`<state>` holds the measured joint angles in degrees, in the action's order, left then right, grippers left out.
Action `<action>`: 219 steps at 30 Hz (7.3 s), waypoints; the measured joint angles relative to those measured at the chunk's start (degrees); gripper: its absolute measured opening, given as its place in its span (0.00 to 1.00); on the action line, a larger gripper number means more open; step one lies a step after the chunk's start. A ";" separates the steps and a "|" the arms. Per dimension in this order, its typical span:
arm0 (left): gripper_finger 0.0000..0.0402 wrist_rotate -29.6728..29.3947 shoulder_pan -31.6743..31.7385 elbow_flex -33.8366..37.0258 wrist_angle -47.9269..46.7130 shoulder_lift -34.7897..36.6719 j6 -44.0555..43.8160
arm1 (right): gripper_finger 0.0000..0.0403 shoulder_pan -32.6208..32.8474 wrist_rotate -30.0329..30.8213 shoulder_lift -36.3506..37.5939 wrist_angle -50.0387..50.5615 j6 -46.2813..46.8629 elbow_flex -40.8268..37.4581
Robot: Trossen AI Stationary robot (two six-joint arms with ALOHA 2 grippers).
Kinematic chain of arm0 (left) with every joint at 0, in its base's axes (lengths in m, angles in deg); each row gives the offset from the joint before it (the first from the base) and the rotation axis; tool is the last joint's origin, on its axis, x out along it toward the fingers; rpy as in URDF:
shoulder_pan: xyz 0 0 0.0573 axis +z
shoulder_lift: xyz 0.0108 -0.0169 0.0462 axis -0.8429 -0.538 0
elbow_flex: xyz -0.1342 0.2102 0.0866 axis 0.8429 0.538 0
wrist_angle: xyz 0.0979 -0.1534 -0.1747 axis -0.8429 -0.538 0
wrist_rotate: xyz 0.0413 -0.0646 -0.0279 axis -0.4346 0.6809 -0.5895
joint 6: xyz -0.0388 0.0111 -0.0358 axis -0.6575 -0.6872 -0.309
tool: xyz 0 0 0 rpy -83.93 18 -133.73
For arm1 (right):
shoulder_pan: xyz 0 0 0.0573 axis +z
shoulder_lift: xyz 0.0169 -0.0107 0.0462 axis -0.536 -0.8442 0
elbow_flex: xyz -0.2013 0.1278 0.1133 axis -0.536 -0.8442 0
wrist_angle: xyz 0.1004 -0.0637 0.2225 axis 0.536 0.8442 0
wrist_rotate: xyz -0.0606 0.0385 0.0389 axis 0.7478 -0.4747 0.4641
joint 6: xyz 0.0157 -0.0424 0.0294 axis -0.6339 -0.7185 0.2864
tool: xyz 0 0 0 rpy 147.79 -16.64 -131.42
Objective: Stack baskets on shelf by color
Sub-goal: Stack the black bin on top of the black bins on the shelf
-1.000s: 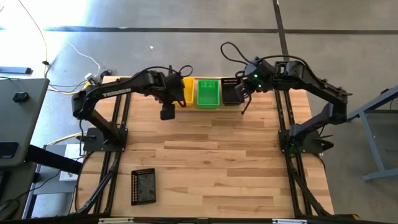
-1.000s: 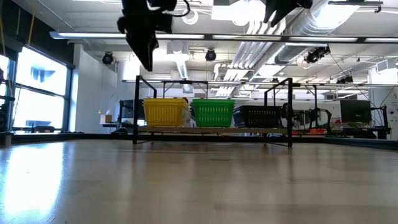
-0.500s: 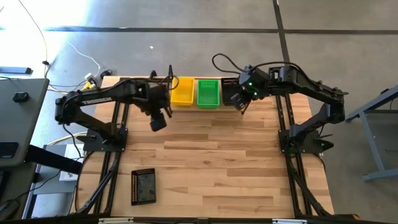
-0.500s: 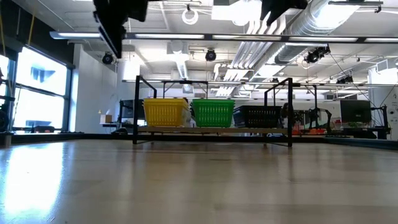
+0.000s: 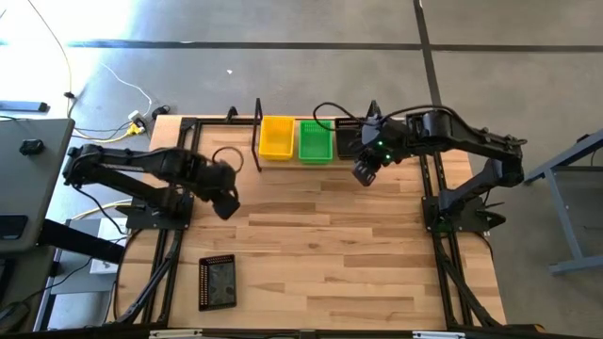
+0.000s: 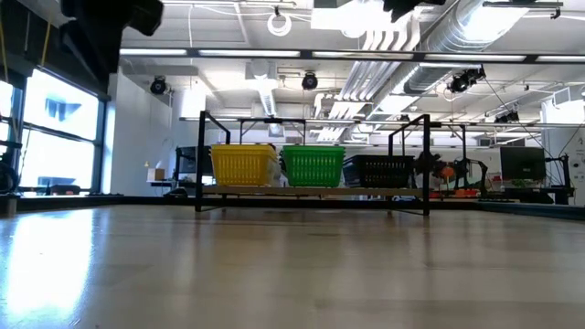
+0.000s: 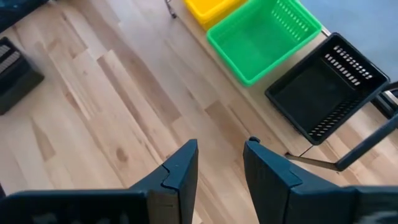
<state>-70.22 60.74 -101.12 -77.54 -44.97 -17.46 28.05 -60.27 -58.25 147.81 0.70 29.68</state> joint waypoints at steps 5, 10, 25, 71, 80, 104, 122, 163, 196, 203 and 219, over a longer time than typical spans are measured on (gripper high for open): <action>0.40 -1.27 -7.08 2.58 -0.08 0.69 -13.43 | 0.28 1.66 0.01 0.00 0.00 -0.07 0.00; 0.40 -3.41 -14.70 3.04 0.29 0.36 -23.85 | 0.28 3.05 0.03 0.00 -0.01 -0.20 0.00; 0.40 -9.91 -34.22 3.04 -1.32 -2.91 -52.88 | 0.28 5.33 1.14 0.00 -0.09 -1.53 0.00; 0.40 5.24 -52.19 3.04 10.65 -27.95 -81.83 | 0.28 5.33 1.16 0.04 -0.10 -4.53 0.00; 0.39 8.08 -52.02 3.04 14.06 -31.85 -82.55 | 0.28 5.33 1.05 0.04 -0.09 -4.55 0.00; 0.01 3.01 -44.88 1.83 17.01 -31.30 -79.16 | 0.28 14.17 0.65 -0.38 -1.60 -6.15 -0.03; 0.01 -5.13 -25.59 1.31 19.48 -27.15 -55.81 | 0.28 23.54 0.05 -10.63 -12.90 -27.73 -0.04; 0.01 0.88 0.89 1.31 44.11 -27.15 -29.64 | 0.28 23.87 -2.46 -29.62 -28.41 -28.35 -0.04; 0.01 8.45 1.73 1.31 51.48 -27.18 -27.67 | 0.01 23.10 -1.80 -33.31 -20.51 -17.11 0.02; 0.09 8.56 1.70 1.31 51.17 -27.18 -26.29 | 0.01 23.10 -1.55 -33.31 -20.18 -16.89 0.02; 0.32 10.14 5.75 1.26 51.61 -26.39 -15.18 | 0.00 23.01 -2.29 -33.31 -14.19 -8.50 0.02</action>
<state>-60.08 66.49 -99.86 -25.93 -71.36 -32.64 51.07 -62.56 -91.55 133.63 -7.80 29.71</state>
